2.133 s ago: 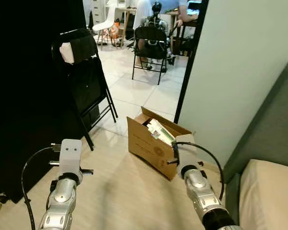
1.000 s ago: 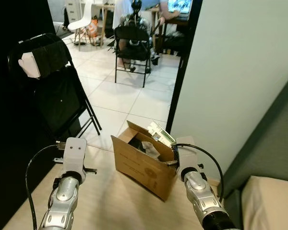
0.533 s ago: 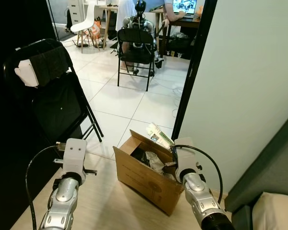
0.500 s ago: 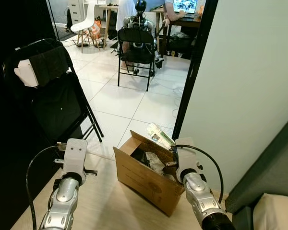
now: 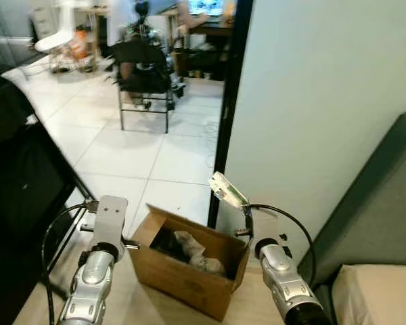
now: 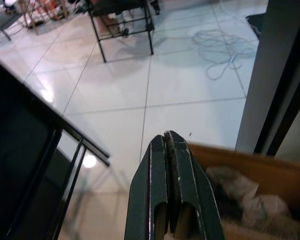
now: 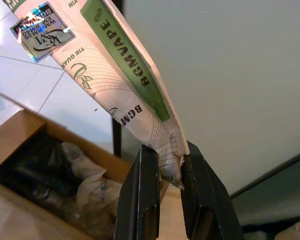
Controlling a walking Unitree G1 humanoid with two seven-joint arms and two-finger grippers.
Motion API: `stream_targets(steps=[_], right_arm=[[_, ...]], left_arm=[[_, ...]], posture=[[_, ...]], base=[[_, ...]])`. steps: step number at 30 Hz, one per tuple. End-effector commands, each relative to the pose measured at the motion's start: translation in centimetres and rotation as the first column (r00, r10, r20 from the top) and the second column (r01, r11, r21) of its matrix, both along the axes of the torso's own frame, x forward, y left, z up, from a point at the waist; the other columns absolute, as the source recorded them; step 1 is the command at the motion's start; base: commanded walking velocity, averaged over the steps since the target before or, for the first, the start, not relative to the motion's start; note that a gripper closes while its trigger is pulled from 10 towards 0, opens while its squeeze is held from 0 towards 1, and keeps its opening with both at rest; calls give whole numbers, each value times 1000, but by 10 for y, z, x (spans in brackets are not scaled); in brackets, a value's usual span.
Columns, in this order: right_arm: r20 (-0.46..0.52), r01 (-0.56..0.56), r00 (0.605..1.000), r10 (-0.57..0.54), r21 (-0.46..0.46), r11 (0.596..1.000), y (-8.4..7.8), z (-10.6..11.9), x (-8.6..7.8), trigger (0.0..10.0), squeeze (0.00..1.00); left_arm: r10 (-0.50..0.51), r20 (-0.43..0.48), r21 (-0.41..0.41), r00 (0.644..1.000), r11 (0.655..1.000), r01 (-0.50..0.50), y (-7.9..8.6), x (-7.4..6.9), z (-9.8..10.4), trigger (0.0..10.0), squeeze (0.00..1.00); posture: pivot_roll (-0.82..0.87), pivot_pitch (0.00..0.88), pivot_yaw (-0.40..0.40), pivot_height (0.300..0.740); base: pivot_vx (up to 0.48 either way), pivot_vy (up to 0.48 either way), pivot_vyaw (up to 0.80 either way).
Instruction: Clean up the room
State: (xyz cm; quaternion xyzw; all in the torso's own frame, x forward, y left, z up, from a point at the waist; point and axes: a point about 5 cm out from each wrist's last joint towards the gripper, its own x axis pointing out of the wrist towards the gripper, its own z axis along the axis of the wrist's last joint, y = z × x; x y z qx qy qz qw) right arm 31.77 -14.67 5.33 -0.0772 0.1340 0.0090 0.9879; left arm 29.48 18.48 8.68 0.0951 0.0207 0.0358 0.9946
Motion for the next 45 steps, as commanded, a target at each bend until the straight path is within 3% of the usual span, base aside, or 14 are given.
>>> stream_targets(steps=[1,10,27,31,39,45], right_arm=[[-16,13,1000,-13,10,1000,-1,-2,-1,10000,0],[-35,-5,999,5,11,1000,3,-4,-3,10000,0],[-42,2,999,-1,13,1000,2,-2,0,10000,0],[-37,-2,999,3,15,1000,3,2,1,10000,0],[17,-149,989,149,-11,989,21,35,21,10000,0],[-10,-273,962,273,-39,961,33,48,28,10000,0]], left_arm=[[-11,-24,-2,1000,1000,11,0,-2,-5,10000,0],[-5,-32,-3,999,1000,5,1,-5,-7,10000,0],[-61,-62,2,996,998,61,-6,-6,-11,10000,0],[-60,-88,40,994,997,64,-6,-5,-13,10000,0],[-9,-94,-5,995,1000,9,-1,-4,-15,10000,0],[-4,-89,9,996,1000,4,4,-5,-15,10000,0]], posture=[[-29,24,11,740],[-22,24,-4,740],[-24,24,-4,740],[-25,25,-3,740],[-31,27,-13,740],[-31,25,-30,740]], base=[[341,0,0],[324,0,0],[0,0,0],[0,-480,0],[0,-82,0],[0,0,0]])
